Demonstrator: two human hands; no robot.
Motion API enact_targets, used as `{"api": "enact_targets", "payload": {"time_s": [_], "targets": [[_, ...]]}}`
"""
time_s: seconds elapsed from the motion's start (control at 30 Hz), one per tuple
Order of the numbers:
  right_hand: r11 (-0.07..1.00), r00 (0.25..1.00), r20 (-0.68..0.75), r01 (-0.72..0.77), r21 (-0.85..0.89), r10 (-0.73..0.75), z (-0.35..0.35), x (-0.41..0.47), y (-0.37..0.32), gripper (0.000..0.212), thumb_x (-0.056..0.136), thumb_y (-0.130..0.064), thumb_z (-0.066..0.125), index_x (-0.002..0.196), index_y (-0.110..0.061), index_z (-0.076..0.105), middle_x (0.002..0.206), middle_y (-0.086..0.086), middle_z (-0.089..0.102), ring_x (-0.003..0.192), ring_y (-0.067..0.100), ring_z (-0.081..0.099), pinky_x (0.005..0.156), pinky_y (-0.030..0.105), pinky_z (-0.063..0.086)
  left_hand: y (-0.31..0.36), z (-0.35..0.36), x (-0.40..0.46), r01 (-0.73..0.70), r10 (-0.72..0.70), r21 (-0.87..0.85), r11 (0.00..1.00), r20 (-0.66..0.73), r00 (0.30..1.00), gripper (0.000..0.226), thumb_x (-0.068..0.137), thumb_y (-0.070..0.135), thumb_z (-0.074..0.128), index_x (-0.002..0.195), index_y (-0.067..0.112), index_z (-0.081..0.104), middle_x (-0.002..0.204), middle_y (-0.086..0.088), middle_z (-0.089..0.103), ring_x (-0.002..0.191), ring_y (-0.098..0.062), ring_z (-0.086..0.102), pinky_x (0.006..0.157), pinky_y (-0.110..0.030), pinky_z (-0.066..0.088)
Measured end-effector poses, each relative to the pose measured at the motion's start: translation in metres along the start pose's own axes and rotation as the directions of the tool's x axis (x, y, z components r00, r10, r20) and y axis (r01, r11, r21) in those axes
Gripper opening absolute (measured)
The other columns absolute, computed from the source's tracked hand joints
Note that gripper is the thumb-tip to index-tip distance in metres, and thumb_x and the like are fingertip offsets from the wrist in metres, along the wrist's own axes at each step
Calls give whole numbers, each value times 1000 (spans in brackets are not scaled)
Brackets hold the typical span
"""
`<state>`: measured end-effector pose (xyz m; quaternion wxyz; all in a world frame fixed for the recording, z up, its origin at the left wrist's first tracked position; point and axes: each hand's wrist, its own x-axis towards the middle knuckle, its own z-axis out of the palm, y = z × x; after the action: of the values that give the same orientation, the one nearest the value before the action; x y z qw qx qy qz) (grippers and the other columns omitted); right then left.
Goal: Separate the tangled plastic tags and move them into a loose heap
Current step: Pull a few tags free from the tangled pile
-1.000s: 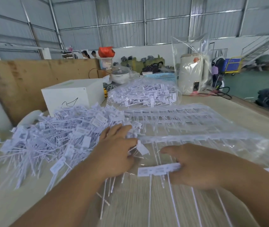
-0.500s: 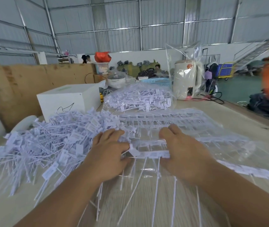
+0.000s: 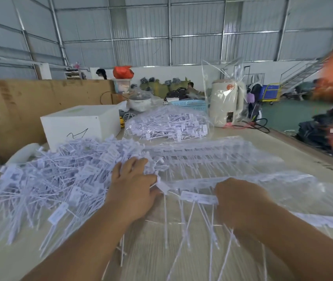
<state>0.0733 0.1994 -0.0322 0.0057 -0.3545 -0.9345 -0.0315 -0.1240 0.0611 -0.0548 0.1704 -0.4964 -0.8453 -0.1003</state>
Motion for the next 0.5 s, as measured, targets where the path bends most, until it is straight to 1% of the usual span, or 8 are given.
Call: {"api": "enact_targets", "payload": {"time_s": [0.1, 0.17, 0.2, 0.23, 0.3, 0.4, 0.47, 0.5], "targets": [[997, 989, 125, -78, -3, 78, -8, -5, 12, 8, 69, -21, 57, 65, -18, 52, 68, -8, 57, 59, 9, 56, 50, 22, 42, -2, 2, 2, 17, -17, 21, 1000, 1, 1000, 33, 95, 53, 45, 118, 38, 64, 159, 8, 19, 147, -20, 2, 118, -50, -3], [997, 976, 204, -78, 4, 76, -15, -7, 23, 12, 74, -20, 51, 63, -20, 47, 71, -8, 55, 66, 11, 60, 59, 25, 51, -4, 2, 2, 34, -35, 47, 998, 8, 999, 31, 96, 49, 46, 118, 37, 65, 159, 9, 18, 147, -20, 2, 118, -50, -2], [996, 971, 224, -86, 15, 80, -18, -8, 27, 14, 77, -20, 49, 63, -22, 46, 71, -7, 55, 66, 11, 59, 61, 25, 51, -5, 2, 2, 47, -47, 57, 997, 14, 999, 31, 96, 48, 47, 118, 37, 65, 159, 9, 17, 147, -21, 2, 118, -50, -2], [995, 970, 226, -97, 26, 89, -20, -10, 30, 15, 79, -18, 47, 65, -22, 47, 70, -6, 54, 62, 10, 56, 57, 24, 48, -5, 2, 2, 61, -62, 62, 996, 19, 998, 30, 95, 46, 48, 118, 37, 65, 160, 9, 16, 147, -21, 1, 118, -51, -3], [994, 980, 172, -105, 34, 98, -22, -12, 32, 11, 81, -19, 48, 70, -22, 47, 71, -6, 55, 60, 9, 55, 53, 23, 44, -4, 1, 1, 83, -85, 72, 994, 24, 996, 29, 96, 42, 49, 120, 38, 64, 160, 8, 15, 148, -22, -1, 118, -51, -5], [993, 998, -16, -63, 103, 65, -22, -15, 24, 8, 78, -18, 49, 79, -26, 51, 80, -9, 54, 69, 8, 55, 61, 26, 51, 5, -1, -2, 102, -104, 89, 991, 22, 994, 32, 94, 35, 49, 124, 37, 61, 159, 5, 14, 147, -25, -4, 115, -55, -13], [990, 994, -112, 28, 141, -12, -22, -15, 15, 22, 78, -18, 49, 96, -30, 54, 88, -13, 50, 77, 7, 54, 69, 30, 53, 11, -3, -4, 102, -105, 96, 990, 20, 994, 37, 93, 38, 48, 129, 38, 57, 159, 3, 13, 147, -28, -6, 112, -56, -18], [987, 992, -111, 72, 141, -57, -21, -14, 12, 31, 79, -18, 50, 106, -33, 52, 94, -14, 49, 84, 9, 55, 72, 30, 53, 15, -5, -6, 98, -100, 91, 991, 17, 995, 40, 92, 41, 47, 131, 38, 55, 159, 2, 13, 147, -29, -6, 112, -56, -19]]}}
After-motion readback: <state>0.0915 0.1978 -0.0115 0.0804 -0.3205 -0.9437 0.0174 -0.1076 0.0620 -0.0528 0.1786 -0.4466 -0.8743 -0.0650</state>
